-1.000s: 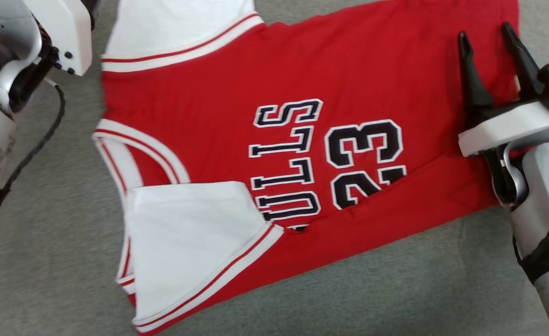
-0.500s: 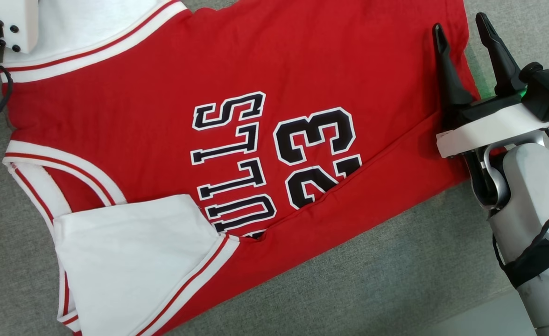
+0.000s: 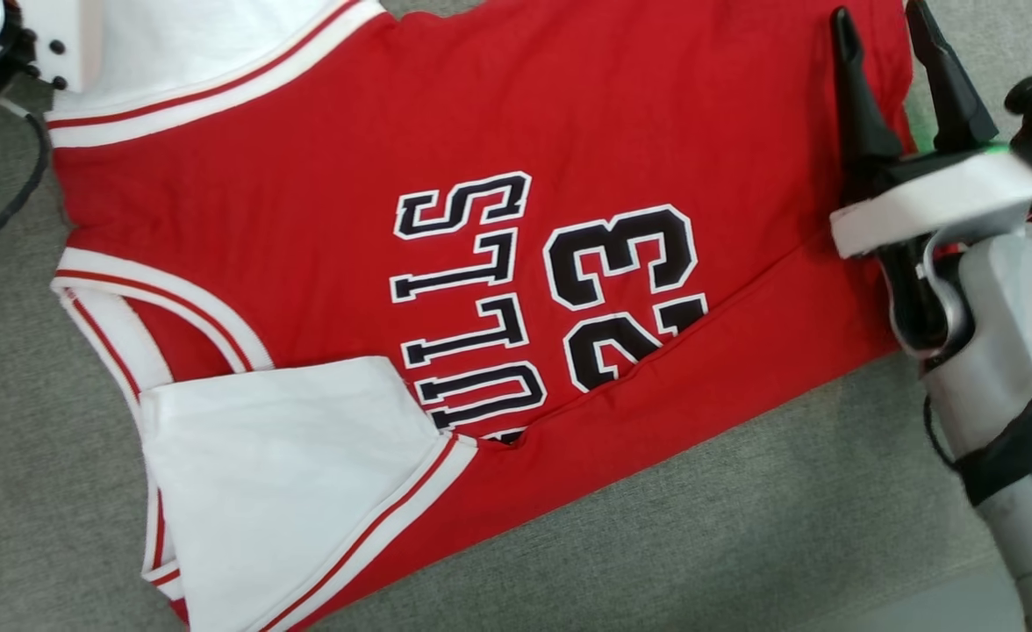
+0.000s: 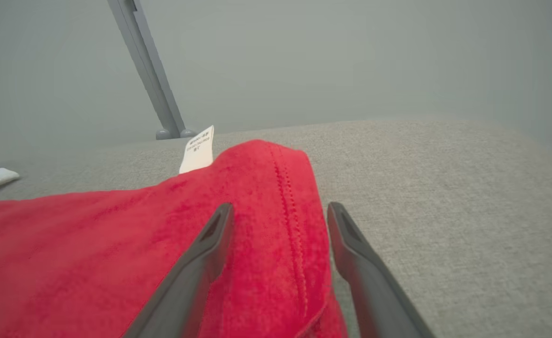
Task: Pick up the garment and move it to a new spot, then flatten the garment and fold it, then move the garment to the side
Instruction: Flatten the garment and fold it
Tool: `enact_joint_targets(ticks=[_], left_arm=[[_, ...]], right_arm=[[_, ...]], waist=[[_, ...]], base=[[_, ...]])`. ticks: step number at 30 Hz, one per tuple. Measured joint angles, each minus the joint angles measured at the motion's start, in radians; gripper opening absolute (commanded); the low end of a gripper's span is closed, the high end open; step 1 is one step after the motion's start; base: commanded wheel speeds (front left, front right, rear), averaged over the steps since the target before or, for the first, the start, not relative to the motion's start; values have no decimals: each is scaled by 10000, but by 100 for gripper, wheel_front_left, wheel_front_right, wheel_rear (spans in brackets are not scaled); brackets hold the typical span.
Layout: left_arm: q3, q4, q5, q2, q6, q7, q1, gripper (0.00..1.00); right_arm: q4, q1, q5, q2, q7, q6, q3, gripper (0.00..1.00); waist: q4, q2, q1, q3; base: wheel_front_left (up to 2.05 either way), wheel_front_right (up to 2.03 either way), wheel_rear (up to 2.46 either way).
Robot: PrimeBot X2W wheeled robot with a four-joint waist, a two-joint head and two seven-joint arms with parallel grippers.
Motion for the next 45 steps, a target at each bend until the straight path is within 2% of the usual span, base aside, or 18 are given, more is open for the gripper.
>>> enact_joint_targets(ticks=[3,8,15,19,28,35,41,45], left_arm=[[-268,-347,-173,-61,0,-54,-29,0],[-677,-872,-374,-90,0,-148,-91,0],[-1053,-1235,-593,-130,0,-303,-136,0],[-1216,-1407,-685,-6,0,-405,-208,0],[-1336,-1542,-775,297,0,-516,-244,0],[-1340,-1609,-869,481,2,-460,-243,0],[-1361,-1638,-930,500,2,-477,-235,0],[-1392,-1651,-961,522,2,-514,-231,0]], right_arm=[[771,-789,802,-393,771,0,150,100],[1787,-2266,884,-1202,1695,-4,407,100],[2268,-2591,922,-1396,2798,-4,1430,100],[2021,-2202,1193,-1576,2989,-4,1914,100],[1057,-1597,1331,-1737,2761,-10,2299,100],[58,-1236,1218,-1735,3237,-8,2362,100],[-330,-1223,863,-1699,3720,-10,2295,97],[-497,-1400,654,-1590,4194,-10,2309,99]], waist=[[208,0,0,-72],[611,0,0,-137],[983,0,0,-229],[1018,0,0,-276],[1002,0,0,-377],[943,0,0,-424],[957,0,0,-496],[984,0,0,-552]], base=[[0,0,0],[0,0,0],[0,0,0],[0,0,0],[0,0,0],[0,0,0],[0,0,0],[0,0,0]])
